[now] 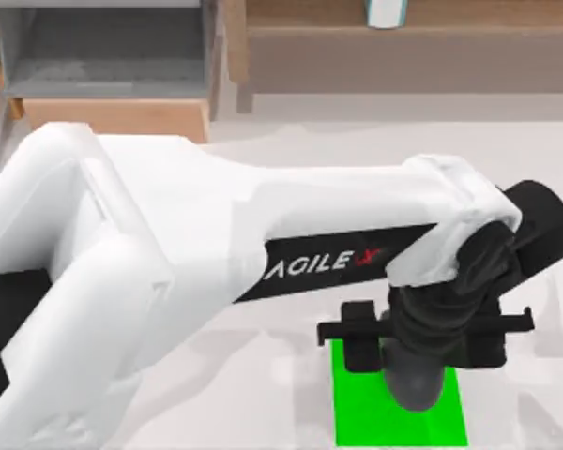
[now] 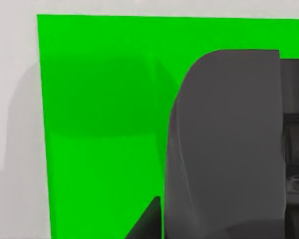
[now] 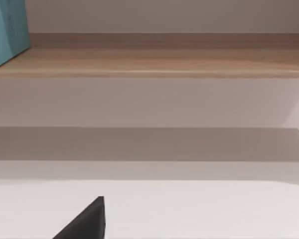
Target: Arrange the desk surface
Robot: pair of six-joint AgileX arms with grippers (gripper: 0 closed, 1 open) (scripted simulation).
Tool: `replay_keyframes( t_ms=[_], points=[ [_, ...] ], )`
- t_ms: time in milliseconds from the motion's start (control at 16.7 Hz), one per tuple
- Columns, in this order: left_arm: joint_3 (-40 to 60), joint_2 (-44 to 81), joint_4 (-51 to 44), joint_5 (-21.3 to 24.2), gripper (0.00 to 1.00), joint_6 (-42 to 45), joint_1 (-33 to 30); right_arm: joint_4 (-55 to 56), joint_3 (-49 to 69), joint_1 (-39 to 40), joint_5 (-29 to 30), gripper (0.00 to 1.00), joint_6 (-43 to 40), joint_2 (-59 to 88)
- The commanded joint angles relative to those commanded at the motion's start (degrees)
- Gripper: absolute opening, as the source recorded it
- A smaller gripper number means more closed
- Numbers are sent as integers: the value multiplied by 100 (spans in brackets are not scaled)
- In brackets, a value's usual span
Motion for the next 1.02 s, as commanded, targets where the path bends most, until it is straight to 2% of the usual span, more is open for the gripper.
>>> replay_keyframes(
  t_ms=[420,1020],
  points=[
    [-119,122,0,5,0,-1,1,0,0,0,0,100,0,0],
    [-119,122,0,5,75,-1,1,0,0,0,0,100,0,0]
  ],
)
